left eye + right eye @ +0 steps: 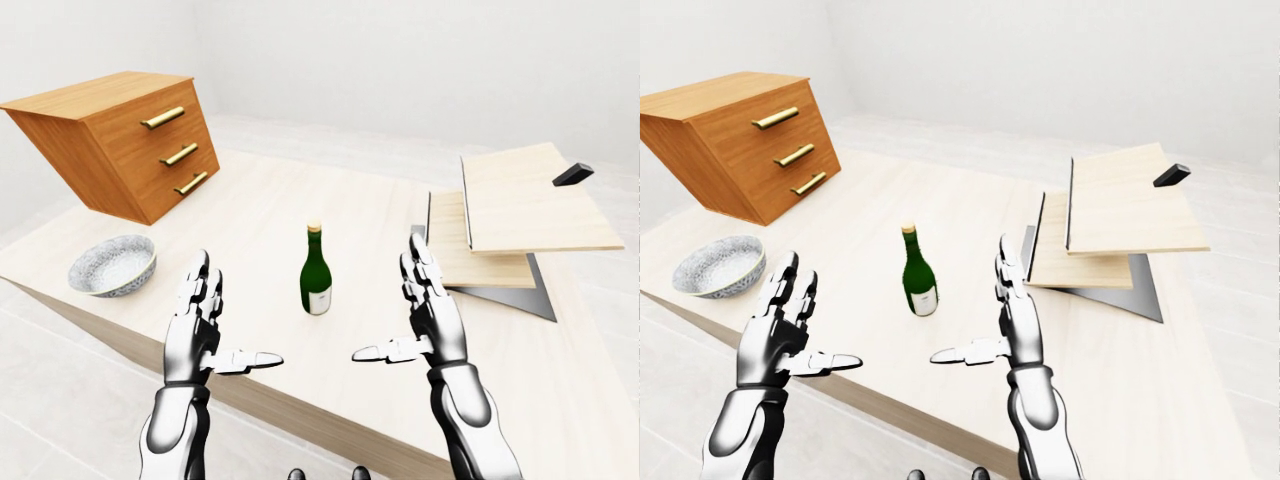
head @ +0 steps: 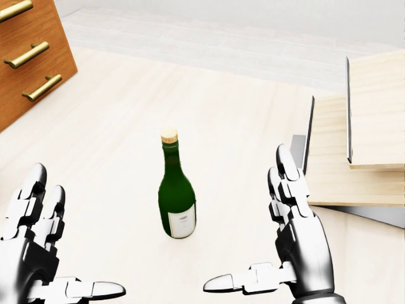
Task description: Put the wine bottle on the wine rack.
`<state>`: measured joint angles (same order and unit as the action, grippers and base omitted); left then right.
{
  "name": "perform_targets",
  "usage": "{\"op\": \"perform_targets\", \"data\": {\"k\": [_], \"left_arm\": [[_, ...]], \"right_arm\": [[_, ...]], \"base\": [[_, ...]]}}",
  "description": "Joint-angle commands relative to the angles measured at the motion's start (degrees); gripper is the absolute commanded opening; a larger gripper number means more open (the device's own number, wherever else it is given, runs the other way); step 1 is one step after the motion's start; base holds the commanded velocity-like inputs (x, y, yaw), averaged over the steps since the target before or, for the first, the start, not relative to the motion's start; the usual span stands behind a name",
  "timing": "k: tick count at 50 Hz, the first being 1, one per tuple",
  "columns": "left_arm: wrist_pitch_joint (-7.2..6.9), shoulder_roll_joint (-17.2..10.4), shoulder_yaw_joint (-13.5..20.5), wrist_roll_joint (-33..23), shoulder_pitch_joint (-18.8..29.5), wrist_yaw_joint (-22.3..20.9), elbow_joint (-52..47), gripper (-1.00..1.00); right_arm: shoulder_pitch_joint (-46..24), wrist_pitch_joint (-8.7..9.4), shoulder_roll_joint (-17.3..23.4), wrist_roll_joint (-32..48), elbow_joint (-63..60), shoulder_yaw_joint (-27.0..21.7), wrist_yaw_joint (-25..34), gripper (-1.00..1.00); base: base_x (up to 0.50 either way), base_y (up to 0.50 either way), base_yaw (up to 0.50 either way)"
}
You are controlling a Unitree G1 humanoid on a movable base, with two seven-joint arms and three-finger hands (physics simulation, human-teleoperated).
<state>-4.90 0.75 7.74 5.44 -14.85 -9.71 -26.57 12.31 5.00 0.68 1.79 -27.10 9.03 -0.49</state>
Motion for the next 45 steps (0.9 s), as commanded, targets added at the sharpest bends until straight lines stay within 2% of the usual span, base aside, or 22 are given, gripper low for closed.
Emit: {"op": "perform_targets", "data": {"k": [1, 5, 13, 20, 22, 25, 27, 42, 45], "left_arm": [[1.02, 0.2, 0.2, -0.2, -0.2, 0.1, 0.5, 1.0], [1.56, 0.3, -0.1, -0.4, -0.4, 0.0, 0.8, 1.0], [1.14, 0.0, 0.0, -0.2, 0.3, 0.3, 1.2, 1.0], [2.48, -0.2, 1.1, 0.3, 0.6, 0.2, 3.1, 1.0], [2.44, -0.2, 1.2, 0.4, 0.6, 0.1, 3.1, 1.0], [4.0, -0.5, 2.1, 0.5, 1.0, -0.1, 5.5, 1.0], [4.38, -0.5, 2.3, 0.5, 1.2, -0.2, 6.1, 1.0], [3.26, -0.3, 2.9, 1.4, 1.3, 0.0, 4.9, 1.0], [3.5, -0.3, 3.0, 1.4, 1.3, -0.1, 5.1, 1.0]], "right_arm": [[-0.6, 0.0, -0.1, 0.4, 0.8, 0.9, 0.2, 1.0], [-0.9, 0.0, -0.1, 0.4, 2.2, 0.6, 0.1, 1.0], [-2.1, 0.0, -0.1, 0.8, 1.8, 0.9, 0.7, 1.0], [-4.7, 0.0, -0.6, 0.6, 3.8, 0.9, 1.7, 1.0], [-4.8, 0.0, -0.7, 0.3, 3.8, 0.8, 1.9, 1.0], [-7.6, 0.0, -1.1, -1.3, 5.4, -0.6, 2.6, 1.0], [-8.6, 0.0, -1.4, -1.8, 6.0, -1.0, 2.9, 1.0], [-17.4, 0.0, -3.7, -1.0, 12.7, -0.5, 2.8, 1.0], [-19.1, 0.0, -4.3, -0.6, 14.0, -0.2, 2.7, 1.0]], "base": [[0.0, 0.0, 0.0], [0.0, 0.0, 0.0], [0.0, 0.0, 0.0], [0.0, 0.0, 0.0], [0.0, 0.0, 0.0], [0.0, 0.0, 0.0], [0.0, 0.0, 0.0], [0.0, 0.0, 0.0], [0.0, 0.0, 0.0]]}}
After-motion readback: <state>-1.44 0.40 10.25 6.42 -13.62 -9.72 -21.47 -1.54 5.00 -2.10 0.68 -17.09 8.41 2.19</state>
